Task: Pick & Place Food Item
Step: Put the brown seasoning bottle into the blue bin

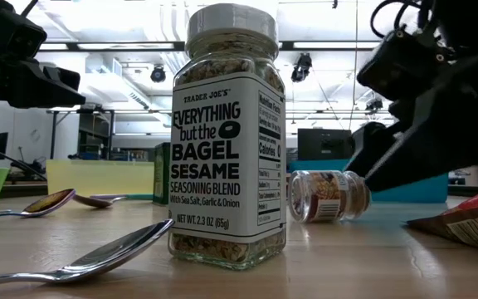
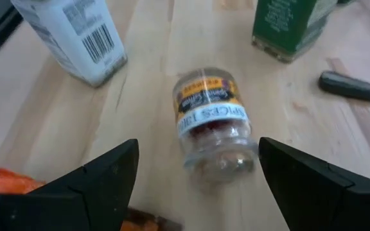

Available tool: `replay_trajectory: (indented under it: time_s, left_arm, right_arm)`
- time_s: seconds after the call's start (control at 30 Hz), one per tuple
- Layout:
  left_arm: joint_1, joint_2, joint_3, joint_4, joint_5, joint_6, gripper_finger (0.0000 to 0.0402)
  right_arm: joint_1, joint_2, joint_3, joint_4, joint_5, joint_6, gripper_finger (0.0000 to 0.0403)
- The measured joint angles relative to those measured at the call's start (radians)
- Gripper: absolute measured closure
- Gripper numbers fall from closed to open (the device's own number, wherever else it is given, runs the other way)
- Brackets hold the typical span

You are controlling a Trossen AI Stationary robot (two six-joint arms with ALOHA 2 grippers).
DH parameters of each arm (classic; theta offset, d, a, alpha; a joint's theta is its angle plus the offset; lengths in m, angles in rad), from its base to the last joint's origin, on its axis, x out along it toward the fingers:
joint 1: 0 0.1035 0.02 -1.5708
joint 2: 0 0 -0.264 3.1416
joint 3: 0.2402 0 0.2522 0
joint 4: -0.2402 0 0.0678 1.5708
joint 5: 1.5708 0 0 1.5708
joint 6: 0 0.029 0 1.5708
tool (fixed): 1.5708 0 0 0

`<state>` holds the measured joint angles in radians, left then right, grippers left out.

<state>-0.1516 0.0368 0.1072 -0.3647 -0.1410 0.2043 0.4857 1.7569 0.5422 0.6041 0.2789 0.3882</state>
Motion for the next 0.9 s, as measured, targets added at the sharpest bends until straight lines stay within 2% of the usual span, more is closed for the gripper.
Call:
replay_trajectory:
  time_s: [0.5, 0.8, 0.9]
  left_arm:
    - [0.0, 0.0, 0.0, 0.0, 0.0, 0.0, 0.0401]
    - [0.0, 0.0, 0.0, 0.0, 0.0, 0.0, 0.0401]
    - [0.0, 0.0, 0.0, 0.0, 0.0, 0.0, 0.0401]
  right_arm:
    - [-0.042, 0.0, 0.006, -0.034, -0.073, 0.001, 0.0085]
    - [-0.041, 0.0, 0.008, -0.04, -0.081, 0.001, 0.0086]
    - [-0.041, 0.0, 0.008, -0.04, -0.082, 0.001, 0.0097]
